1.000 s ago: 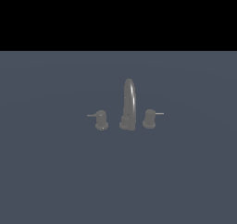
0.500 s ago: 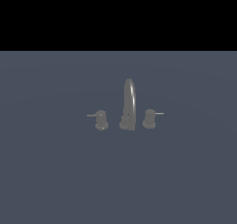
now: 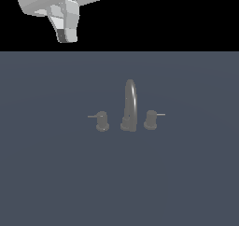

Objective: Turn on the faucet by rotating a designated handle.

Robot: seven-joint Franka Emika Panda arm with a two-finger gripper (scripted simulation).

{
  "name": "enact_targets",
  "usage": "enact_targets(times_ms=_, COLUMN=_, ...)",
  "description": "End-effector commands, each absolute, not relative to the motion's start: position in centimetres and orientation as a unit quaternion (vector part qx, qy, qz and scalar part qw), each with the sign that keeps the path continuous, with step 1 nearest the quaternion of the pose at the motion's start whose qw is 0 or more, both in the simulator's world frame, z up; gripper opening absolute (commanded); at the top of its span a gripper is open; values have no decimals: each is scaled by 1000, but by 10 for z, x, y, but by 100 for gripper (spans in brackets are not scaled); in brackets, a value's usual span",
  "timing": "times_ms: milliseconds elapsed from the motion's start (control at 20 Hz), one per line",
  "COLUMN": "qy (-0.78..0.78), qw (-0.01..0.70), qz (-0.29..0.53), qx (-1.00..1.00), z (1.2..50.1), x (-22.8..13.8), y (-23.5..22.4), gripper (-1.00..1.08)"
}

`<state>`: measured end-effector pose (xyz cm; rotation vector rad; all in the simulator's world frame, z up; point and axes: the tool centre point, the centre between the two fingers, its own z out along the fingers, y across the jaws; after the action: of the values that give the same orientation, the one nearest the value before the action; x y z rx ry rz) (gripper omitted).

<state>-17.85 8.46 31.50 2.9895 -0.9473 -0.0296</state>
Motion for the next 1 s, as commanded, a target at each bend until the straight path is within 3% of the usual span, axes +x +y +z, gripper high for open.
enact_targets(times_ms=0, qy=-328, qw=2, qz=-9, qx=945, z=300, x=-168, y=91, gripper=-100)
enact_targets(times_ms=950, qy=-489, qw=-3, qz=-7, qx=872, z=201, x=-91, y=119, gripper=-100)
